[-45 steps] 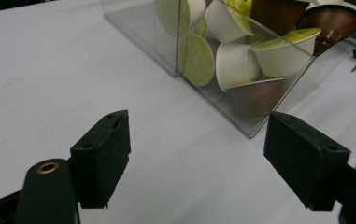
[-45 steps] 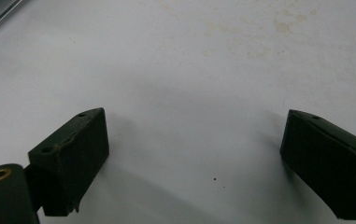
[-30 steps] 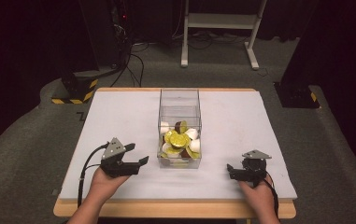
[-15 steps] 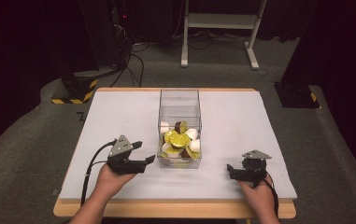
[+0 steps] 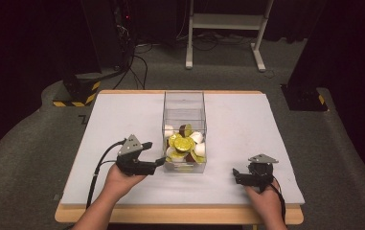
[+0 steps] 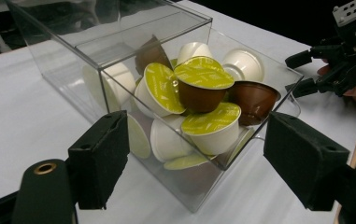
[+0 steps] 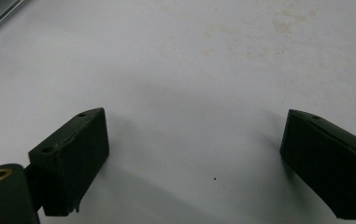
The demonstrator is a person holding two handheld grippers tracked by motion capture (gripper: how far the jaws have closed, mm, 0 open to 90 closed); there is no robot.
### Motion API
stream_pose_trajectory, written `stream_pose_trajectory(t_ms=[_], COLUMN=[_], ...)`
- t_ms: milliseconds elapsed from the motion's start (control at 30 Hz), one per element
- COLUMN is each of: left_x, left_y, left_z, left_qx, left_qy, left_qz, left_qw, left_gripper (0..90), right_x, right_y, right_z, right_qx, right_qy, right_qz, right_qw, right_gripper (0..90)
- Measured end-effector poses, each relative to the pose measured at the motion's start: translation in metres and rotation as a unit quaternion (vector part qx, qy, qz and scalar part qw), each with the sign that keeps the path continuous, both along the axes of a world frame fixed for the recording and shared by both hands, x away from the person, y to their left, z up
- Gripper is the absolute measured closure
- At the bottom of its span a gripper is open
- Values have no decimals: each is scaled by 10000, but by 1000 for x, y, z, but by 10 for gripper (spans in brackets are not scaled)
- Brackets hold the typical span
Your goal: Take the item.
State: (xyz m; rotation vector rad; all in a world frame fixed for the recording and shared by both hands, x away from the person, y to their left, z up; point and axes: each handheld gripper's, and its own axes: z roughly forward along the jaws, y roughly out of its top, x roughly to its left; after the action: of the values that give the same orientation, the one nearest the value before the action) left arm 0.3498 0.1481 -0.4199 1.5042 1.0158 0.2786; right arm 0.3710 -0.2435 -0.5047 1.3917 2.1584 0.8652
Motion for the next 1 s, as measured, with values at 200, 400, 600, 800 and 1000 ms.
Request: stream_pose_trajectory(t_ms=[200, 400, 600, 800, 1000], left_x=[4, 9, 13, 18, 23], left_y=[-8, -14, -20, -24, -30], left_z=[2, 3, 1, -1, -3], left_qx=[10, 47, -7, 47, 83], left_qy=[-27, -47, -8, 17, 36], left_qz=[-51, -86, -99, -156, -212], left_qw=[10000, 9999, 10000, 9999, 9997], left_gripper=[233, 240, 247, 247, 255], right_x=[0, 0, 0, 0, 0], right_y=[0, 0, 0, 0, 0], right_z=[0, 0, 0, 0, 0], right_qx=[0, 0, -1, 0, 4], right_qy=[0, -1, -6, -7, -5], right_qz=[0, 0, -5, -5, -9], right_qw=[10000, 10000, 10000, 10000, 10000], right_gripper=[78, 78, 78, 78, 78])
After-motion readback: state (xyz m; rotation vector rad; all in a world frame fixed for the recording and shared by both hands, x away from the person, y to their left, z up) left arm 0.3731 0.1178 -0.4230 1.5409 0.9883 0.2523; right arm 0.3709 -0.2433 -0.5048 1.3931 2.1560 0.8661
